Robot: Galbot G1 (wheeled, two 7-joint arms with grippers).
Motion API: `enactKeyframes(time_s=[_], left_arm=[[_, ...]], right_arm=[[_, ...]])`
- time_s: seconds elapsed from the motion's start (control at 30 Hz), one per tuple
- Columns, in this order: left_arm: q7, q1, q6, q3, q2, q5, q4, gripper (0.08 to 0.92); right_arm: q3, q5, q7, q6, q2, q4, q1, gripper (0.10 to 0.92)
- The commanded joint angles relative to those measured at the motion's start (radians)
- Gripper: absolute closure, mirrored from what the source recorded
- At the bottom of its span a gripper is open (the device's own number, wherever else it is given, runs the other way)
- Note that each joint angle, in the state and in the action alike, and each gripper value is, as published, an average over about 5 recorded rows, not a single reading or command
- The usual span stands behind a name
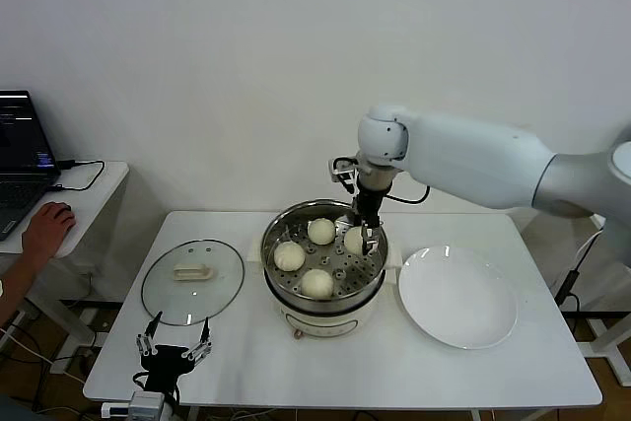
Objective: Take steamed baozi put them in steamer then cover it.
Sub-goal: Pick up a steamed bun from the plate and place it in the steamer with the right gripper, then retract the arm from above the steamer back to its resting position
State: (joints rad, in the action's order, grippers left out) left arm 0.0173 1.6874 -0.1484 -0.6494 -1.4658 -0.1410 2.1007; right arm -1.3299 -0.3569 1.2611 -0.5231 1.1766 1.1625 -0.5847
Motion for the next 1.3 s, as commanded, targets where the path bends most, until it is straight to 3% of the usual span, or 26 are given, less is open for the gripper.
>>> enactKeyframes(time_s=[0.03,0.57,0.77,0.87,1.07,1.3], left_arm=[[0.0,-0.004,0.0,0.002,-0.001,-0.002,-0.012,0.177],[-0.001,-0.007,0.001,0.005,-0.004,-0.004,-0.027,0.177],[-0.002,-0.009,0.001,0.005,-0.007,-0.006,-0.03,0.177],[-0.003,-0.008,0.001,0.005,-0.01,-0.01,-0.026,0.177],[0.002,-0.002,0.005,0.004,-0.015,-0.004,-0.015,0.177],[0.016,0.005,0.004,0.012,-0.025,0.012,0.005,0.177]], right_arm=[[0.036,0.052,-0.026,-0.015,0.021,-0.04,0.107,0.406],[0.08,0.071,-0.079,-0.023,0.025,-0.059,0.168,0.406],[0.136,0.055,-0.096,-0.037,-0.027,-0.026,0.143,0.291],[0.189,0.033,-0.078,-0.039,-0.089,0.019,0.106,0.226],[0.362,-0.037,-0.055,-0.031,-0.292,0.15,0.066,0.203],[0.598,-0.19,-0.249,0.007,-0.541,0.336,0.199,0.203]])
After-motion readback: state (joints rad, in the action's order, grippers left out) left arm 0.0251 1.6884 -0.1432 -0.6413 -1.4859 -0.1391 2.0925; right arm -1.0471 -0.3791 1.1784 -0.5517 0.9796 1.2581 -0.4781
